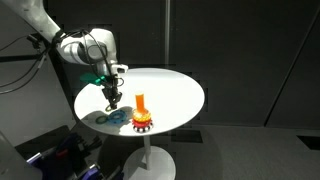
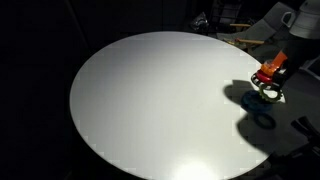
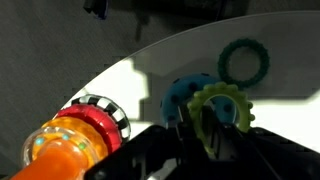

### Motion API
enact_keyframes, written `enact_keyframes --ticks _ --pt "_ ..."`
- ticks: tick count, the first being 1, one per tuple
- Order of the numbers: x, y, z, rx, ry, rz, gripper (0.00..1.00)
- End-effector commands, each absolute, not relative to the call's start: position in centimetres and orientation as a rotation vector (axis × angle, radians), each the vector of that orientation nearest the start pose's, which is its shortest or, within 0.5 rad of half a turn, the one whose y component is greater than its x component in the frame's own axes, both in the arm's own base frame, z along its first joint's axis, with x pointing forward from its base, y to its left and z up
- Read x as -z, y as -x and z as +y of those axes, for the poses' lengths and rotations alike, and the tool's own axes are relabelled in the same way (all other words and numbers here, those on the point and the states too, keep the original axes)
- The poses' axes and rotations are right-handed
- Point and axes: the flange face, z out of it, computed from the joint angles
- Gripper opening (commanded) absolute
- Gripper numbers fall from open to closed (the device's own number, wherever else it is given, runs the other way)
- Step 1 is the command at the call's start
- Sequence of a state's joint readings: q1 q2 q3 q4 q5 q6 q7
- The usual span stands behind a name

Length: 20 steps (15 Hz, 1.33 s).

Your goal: Pick up the light green ring and stack it onto the rings stacking stand

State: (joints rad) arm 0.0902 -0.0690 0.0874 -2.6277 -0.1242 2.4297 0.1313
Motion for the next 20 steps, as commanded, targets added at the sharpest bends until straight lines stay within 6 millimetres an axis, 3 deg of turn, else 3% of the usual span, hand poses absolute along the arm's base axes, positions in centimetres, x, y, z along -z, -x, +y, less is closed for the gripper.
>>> enact_keyframes --ticks 1,8,14,20 --pt "-29.4 -42.0 5.9 -0.205 3.222 -0.176 0.06" --pt "-34.8 -43.1 3.0 -0.209 3.23 -0.006 0.06" --pt "-38.8 -43.5 -0.7 -0.146 3.236 0.173 0.06" --pt "-40.1 -44.3 -3.2 -0.119 3.225 0.323 0.06"
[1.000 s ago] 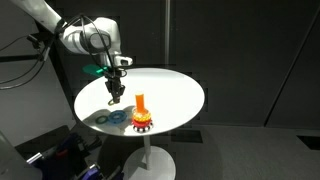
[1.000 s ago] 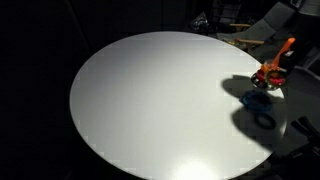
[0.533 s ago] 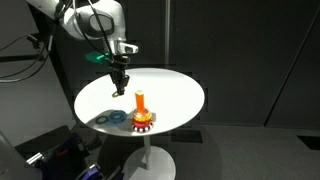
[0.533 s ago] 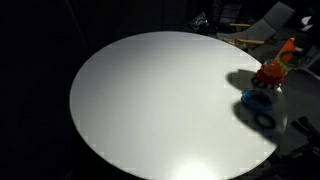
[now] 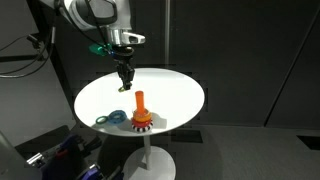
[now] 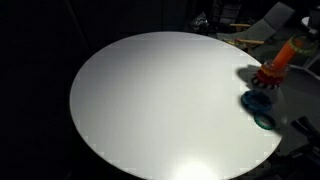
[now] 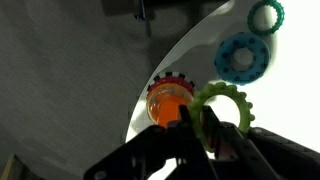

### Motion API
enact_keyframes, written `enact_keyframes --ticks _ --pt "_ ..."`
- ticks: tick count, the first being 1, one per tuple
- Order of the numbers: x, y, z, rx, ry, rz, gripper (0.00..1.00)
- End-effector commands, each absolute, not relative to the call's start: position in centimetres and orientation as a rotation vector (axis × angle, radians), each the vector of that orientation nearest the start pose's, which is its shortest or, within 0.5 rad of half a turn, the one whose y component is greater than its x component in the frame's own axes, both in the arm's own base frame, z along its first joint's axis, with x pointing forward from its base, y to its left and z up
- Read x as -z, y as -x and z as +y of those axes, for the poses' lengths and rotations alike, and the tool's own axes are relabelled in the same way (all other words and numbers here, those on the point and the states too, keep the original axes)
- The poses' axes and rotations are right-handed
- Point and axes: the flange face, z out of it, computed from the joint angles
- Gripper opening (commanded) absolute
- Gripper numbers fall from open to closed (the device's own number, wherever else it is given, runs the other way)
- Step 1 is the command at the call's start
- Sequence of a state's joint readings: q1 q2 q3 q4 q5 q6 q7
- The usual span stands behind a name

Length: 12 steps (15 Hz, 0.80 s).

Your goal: Pick up the light green ring and stack it onto the rings stacking stand

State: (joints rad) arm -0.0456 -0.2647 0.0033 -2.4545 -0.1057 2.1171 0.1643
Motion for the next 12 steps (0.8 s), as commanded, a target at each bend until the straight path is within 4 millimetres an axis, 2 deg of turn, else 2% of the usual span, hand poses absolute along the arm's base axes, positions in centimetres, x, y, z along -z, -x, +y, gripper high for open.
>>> enact_keyframes --ticks 1,7,12 --pt "-40.0 -44.5 -3.6 -0.122 3.221 0.342 0.06" --pt "-38.2 -46.2 -5.5 -0.159 3.199 0.419 0.06" --pt "-37.0 -48.0 -6.3 -0.181 3.195 0.425 0.06"
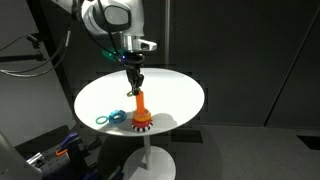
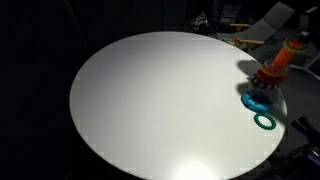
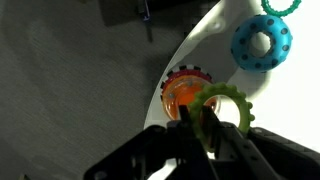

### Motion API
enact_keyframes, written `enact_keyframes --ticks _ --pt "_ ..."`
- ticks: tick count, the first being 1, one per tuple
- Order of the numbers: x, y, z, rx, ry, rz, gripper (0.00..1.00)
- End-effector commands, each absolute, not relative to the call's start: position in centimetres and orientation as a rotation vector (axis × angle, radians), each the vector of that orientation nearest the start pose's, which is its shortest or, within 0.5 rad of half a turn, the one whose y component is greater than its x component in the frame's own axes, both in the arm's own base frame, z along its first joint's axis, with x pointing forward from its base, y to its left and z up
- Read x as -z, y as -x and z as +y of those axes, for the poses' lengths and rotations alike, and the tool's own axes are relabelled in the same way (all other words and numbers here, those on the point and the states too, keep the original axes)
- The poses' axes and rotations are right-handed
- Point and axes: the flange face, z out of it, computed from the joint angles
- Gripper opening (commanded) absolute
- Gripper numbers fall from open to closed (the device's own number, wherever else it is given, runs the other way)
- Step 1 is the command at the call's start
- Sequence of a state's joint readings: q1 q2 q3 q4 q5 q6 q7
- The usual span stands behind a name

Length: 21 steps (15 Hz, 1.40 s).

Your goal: Pick up the light green ring and stack it onto the rings stacking stand

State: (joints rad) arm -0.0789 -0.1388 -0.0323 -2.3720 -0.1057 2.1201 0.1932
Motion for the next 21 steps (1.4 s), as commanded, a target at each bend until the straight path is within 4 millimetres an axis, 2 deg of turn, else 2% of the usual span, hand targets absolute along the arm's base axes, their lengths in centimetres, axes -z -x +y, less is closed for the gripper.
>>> enact_keyframes --ticks 1,8,21 --pt "-37.2 -48.4 -6.4 -0.175 3.196 0.425 0.06" --pt "-37.9 -49.3 -6.7 -0.154 3.199 0.426 0.06" --pt "-37.0 -47.6 -9.0 -0.241 3.166 0.511 0.06"
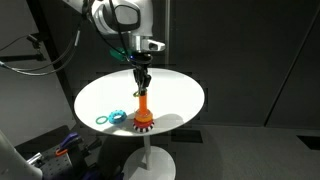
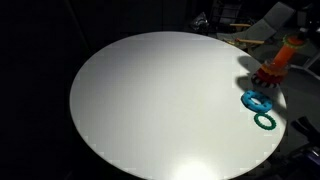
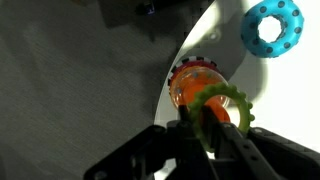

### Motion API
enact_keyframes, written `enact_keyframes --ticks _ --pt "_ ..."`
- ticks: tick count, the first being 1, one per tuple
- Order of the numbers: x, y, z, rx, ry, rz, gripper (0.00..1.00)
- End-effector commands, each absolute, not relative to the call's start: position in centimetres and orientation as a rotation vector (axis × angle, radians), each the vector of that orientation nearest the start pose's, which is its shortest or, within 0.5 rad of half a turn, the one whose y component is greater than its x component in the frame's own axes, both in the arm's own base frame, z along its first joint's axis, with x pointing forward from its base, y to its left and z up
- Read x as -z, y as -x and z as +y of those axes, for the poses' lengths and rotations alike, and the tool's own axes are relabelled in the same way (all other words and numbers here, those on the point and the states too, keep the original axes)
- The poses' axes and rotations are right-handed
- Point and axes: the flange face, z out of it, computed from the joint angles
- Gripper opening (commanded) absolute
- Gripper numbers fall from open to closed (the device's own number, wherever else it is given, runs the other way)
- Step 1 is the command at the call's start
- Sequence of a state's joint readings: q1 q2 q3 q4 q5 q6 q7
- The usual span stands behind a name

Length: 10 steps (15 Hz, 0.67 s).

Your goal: Pick up the light green ring and stack it onto the rings stacking stand

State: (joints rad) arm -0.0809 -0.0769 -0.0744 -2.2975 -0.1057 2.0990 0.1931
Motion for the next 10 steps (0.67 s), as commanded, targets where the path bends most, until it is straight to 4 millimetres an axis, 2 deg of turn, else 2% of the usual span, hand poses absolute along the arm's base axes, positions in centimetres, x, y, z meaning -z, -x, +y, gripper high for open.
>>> enact_keyframes --ticks 1,10 --pt "-36.8 -47.3 -9.3 -0.251 3.159 0.523 0.06" --pt "-36.8 -46.0 -10.7 -0.219 3.066 0.617 0.06"
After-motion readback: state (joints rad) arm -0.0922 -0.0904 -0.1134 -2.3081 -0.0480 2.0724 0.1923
